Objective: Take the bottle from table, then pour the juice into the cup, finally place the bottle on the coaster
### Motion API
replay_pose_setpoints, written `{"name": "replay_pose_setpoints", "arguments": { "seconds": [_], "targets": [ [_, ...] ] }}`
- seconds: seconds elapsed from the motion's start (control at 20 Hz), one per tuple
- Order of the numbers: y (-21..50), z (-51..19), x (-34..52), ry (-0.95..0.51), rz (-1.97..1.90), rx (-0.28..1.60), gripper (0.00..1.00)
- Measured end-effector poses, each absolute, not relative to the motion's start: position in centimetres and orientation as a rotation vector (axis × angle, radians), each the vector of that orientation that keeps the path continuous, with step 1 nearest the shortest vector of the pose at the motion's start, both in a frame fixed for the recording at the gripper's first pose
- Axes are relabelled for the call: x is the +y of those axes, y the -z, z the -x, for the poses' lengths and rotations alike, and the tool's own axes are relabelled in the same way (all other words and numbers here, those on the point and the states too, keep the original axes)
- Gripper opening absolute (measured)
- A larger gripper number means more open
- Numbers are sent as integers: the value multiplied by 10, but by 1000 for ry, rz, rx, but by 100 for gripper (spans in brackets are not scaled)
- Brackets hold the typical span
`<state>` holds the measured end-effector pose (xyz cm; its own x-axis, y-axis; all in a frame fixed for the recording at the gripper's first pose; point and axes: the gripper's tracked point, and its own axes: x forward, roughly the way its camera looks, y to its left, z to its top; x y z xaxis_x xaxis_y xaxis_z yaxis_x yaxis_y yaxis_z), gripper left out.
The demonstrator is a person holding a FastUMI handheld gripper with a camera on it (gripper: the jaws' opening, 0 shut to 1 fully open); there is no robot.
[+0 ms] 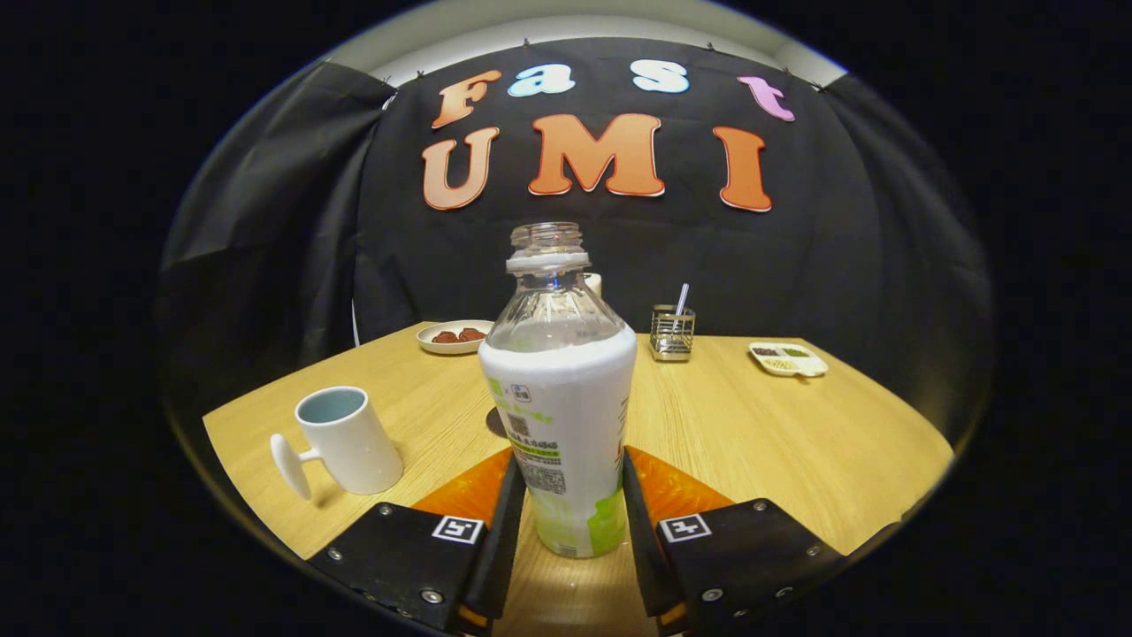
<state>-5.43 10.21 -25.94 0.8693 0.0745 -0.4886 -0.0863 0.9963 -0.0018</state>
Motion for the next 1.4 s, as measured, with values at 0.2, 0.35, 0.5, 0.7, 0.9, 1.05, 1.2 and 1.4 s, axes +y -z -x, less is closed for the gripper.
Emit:
{"name": "replay_pose_setpoints", "arguments": {
  "seconds": [0.2, 0.35, 0.5, 0.7, 0.9, 1.05, 1.2, 1.4],
  "targets": [
    [250, 39, 101, -78, 195, 470, 58],
    [246, 29, 101, -73, 335, 447, 58],
    [245, 18, 101, -55, 518, 418, 58],
    [249, 8, 102, -50, 690, 387, 58],
    [247, 1, 106, -53, 840, 344, 57],
    [244, -6, 112, -61, 978, 284, 57],
    [239, -8, 118, -58, 1088, 221, 57],
    [239, -12, 131, -94, 1171, 174, 57]
  ]
}}
